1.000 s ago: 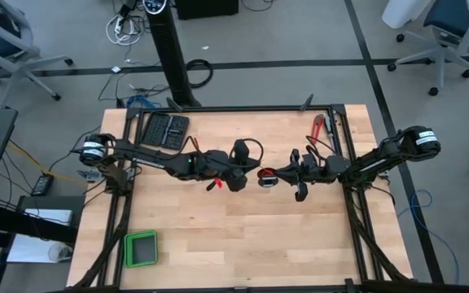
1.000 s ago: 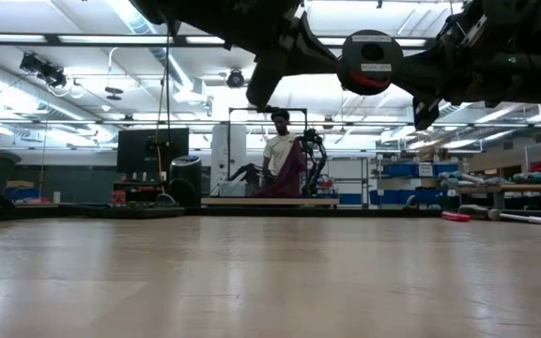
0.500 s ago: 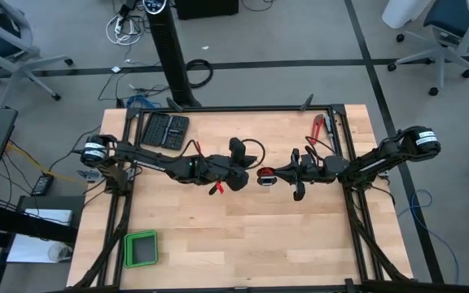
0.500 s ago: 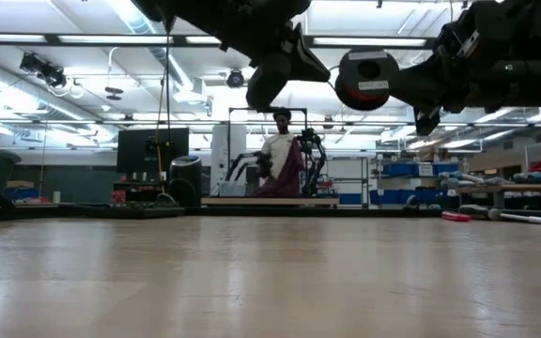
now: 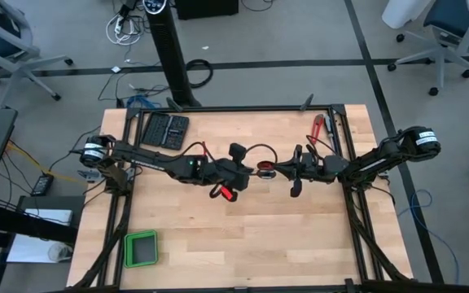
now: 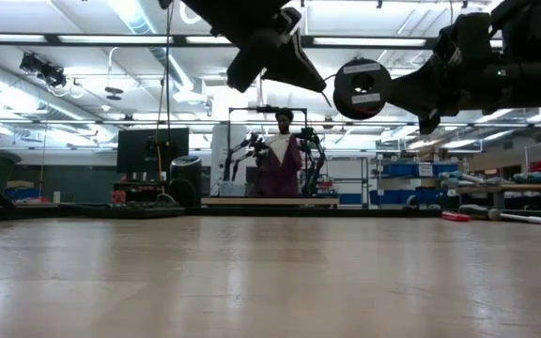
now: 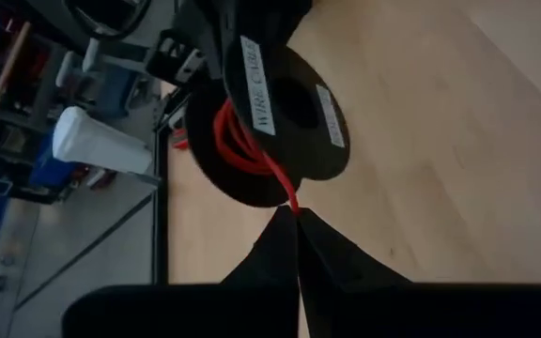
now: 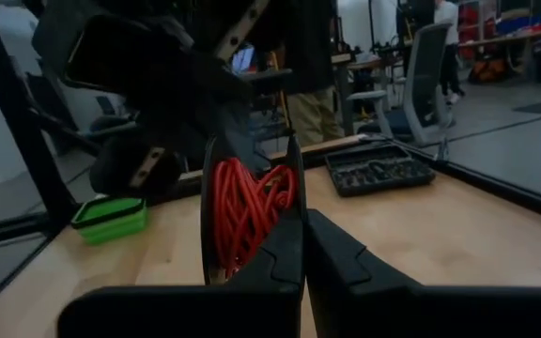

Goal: Coil cords
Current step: Coil the red wire onto the black spool

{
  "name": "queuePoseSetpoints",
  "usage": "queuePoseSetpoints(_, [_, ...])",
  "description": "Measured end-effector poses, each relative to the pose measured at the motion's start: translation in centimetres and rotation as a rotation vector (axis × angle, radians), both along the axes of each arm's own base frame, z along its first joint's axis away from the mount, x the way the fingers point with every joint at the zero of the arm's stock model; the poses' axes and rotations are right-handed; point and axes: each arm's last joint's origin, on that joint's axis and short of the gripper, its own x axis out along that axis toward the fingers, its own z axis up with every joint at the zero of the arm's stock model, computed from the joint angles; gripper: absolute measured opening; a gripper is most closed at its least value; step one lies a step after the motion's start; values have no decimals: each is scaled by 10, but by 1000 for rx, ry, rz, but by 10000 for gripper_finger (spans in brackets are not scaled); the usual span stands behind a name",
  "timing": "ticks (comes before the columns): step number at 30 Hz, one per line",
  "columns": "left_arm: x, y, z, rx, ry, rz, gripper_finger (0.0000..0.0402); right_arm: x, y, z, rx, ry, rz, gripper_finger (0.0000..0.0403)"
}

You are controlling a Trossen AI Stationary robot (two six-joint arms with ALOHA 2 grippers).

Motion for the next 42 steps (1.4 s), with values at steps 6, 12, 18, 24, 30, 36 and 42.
queuePoseSetpoints(6, [4, 7, 7, -51, -87, 2, 0, 0, 1, 5, 25, -54, 21, 0])
queuePoseSetpoints(12, [7, 10, 9, -137, -120, -67, 0, -1, 2, 11, 32, -116, 35, 0])
queuePoseSetpoints(18, [11, 14, 6, -227, -144, -90, 0, -1, 3, 11, 20, -120, 42, 0])
queuePoseSetpoints(24, [16, 19, 3, -317, -177, -99, 0, -2, 3, 14, 5, -142, 42, 0])
queuePoseSetpoints(30, [18, 18, -13, -341, -134, -84, 0, -2, 4, 16, -1, -168, 50, 0])
queuePoseSetpoints(36, [22, 17, -16, -337, -204, -89, 0, -2, 4, 15, 2, -161, 52, 0])
queuePoseSetpoints(42, [23, 17, -12, -336, -257, -96, 0, -2, 4, 16, 8, -169, 55, 1])
